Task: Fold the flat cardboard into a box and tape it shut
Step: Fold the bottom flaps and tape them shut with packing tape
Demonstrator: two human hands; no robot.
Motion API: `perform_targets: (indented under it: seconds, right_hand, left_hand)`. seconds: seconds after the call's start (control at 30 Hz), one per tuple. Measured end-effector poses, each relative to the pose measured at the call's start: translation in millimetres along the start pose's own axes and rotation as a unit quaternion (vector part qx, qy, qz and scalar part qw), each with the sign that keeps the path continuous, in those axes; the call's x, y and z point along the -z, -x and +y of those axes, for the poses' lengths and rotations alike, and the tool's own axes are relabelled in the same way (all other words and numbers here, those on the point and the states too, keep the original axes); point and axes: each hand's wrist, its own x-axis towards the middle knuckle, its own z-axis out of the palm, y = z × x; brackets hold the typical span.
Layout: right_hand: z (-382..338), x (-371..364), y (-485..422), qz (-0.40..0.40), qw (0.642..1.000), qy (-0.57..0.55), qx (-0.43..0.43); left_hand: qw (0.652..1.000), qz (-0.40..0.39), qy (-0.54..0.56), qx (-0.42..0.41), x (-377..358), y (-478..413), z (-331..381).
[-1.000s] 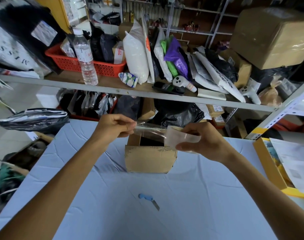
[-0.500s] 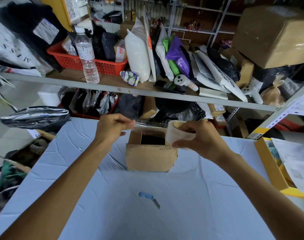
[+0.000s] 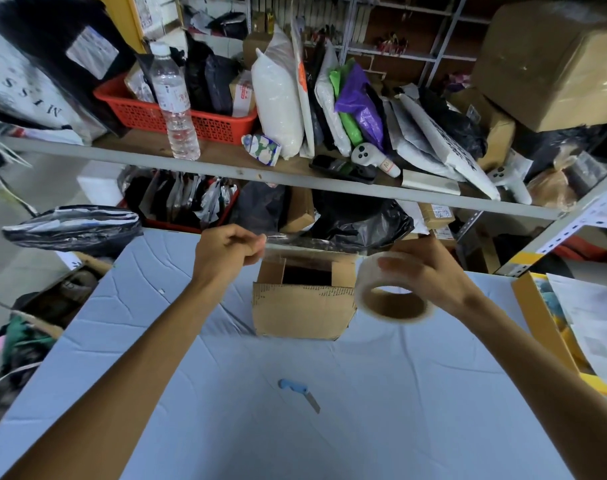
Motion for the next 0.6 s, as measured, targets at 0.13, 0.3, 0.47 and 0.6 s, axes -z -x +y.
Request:
perform_targets:
  seconds: [0.13,0.3,0.47,0.6]
  right_hand:
    - [9.6,4.2,-7.0,-0.028,0.995,0.069,-0.07]
    - [30.0,-17.9,-13.5,0.053,0.946,0.278,-0.157]
    - [38.0,-33.7,-3.1,0.106,0.936,0.329,-0.057]
    - [36.6,-43.4,-1.5,0.089,0.927,0.358,-0.063]
  left_hand:
    - [1.0,0.012,-0.012,-0.017,6.4,-1.5,-7.4]
    - [0.99,0.027,-0.117,-0.078,-5.3,16.9,-30.1]
    - [0.987,0.028,-0.107,-0.113,10.7,19.0,-44.5]
    - [0.986,0.003,-0.122,-0.113,15.5,22.2,-55.6]
